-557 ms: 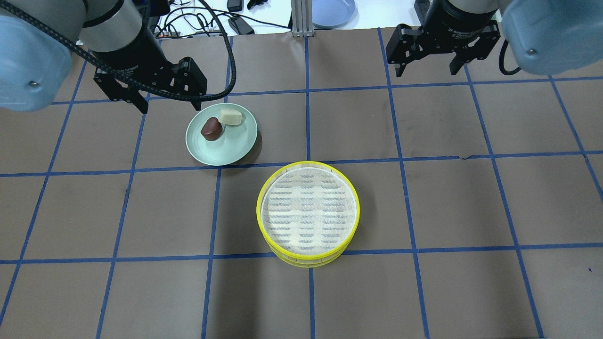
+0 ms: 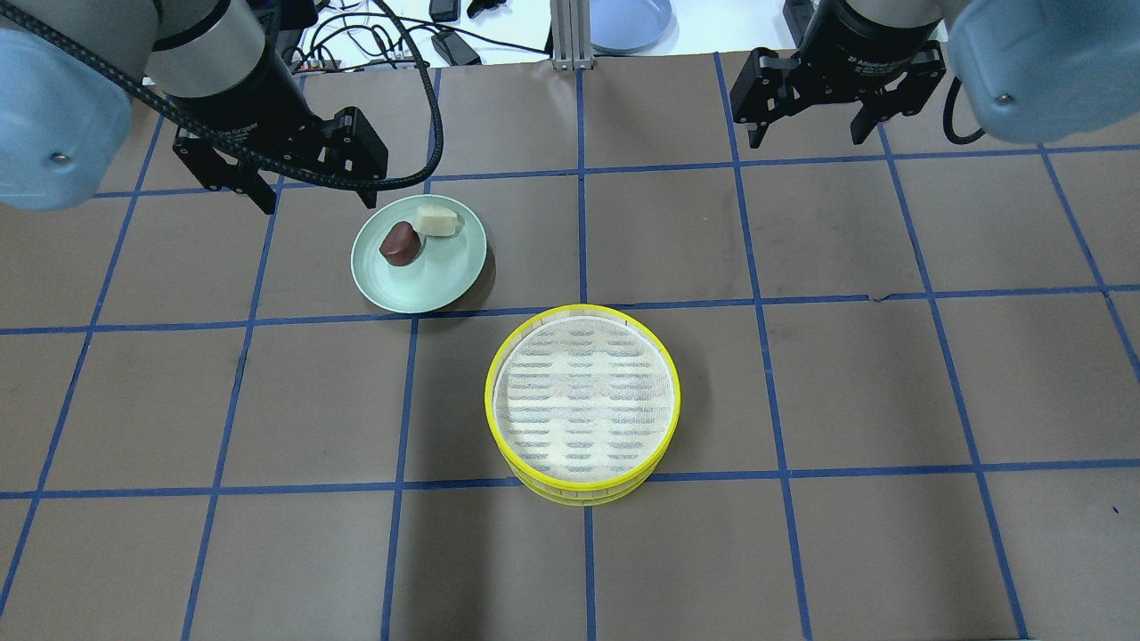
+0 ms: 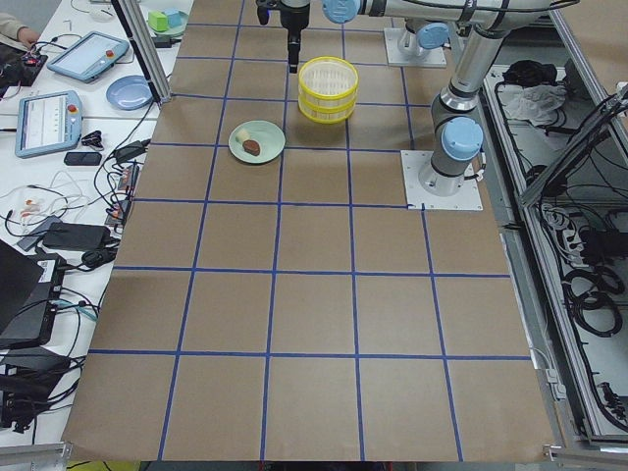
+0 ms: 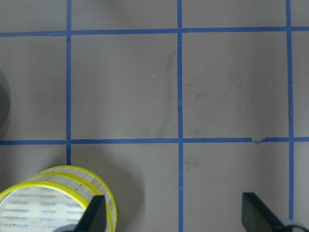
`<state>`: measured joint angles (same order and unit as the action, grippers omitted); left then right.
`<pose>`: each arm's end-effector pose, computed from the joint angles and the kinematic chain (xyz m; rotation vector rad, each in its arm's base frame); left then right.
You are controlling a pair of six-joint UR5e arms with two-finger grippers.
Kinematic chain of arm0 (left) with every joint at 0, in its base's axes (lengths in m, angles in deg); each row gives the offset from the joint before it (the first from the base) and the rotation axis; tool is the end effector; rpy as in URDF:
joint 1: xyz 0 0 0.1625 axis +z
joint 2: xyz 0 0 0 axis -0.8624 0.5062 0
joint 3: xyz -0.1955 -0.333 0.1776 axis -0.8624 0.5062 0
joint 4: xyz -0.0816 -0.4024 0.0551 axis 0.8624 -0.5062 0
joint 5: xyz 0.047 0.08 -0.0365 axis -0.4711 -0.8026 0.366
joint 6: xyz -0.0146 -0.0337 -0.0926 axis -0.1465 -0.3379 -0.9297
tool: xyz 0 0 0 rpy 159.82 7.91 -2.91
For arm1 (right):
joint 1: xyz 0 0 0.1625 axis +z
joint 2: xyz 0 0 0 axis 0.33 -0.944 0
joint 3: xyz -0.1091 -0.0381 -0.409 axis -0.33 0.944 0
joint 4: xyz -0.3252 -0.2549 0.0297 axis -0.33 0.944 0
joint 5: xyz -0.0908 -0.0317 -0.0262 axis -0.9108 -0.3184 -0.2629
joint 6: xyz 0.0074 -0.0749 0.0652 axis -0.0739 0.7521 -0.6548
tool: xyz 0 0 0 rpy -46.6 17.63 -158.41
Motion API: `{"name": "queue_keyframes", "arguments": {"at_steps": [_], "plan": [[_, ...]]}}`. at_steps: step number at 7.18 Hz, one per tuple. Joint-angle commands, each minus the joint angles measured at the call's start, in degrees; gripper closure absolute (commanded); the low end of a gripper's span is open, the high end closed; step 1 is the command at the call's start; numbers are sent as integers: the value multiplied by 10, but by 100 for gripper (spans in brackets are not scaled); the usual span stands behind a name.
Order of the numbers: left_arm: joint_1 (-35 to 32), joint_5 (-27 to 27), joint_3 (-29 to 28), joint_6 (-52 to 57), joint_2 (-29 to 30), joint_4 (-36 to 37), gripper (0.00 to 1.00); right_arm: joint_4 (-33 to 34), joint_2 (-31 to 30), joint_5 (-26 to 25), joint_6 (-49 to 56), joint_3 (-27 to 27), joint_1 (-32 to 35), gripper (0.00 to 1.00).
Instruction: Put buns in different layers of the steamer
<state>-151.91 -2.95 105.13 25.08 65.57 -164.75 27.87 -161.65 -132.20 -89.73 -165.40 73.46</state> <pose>-0.1528 -0.4932 0.5018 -0.0283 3.1362 -0.0848 0.1590 -0.5181 0.5081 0.0061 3.1152 -0.2408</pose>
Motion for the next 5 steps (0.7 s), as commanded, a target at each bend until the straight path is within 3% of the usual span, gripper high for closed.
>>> {"name": "queue_keyframes", "arguments": {"at_steps": [1, 2, 5], "plan": [[0, -16, 0, 0, -5, -4, 0, 0, 0, 3, -1, -3, 3, 0], [0, -45, 1, 0, -4, -4, 0, 1, 0, 9, -2, -3, 4, 0], [0, -47, 1, 0, -4, -2, 0, 8, 1, 7, 0, -3, 2, 0]]}}
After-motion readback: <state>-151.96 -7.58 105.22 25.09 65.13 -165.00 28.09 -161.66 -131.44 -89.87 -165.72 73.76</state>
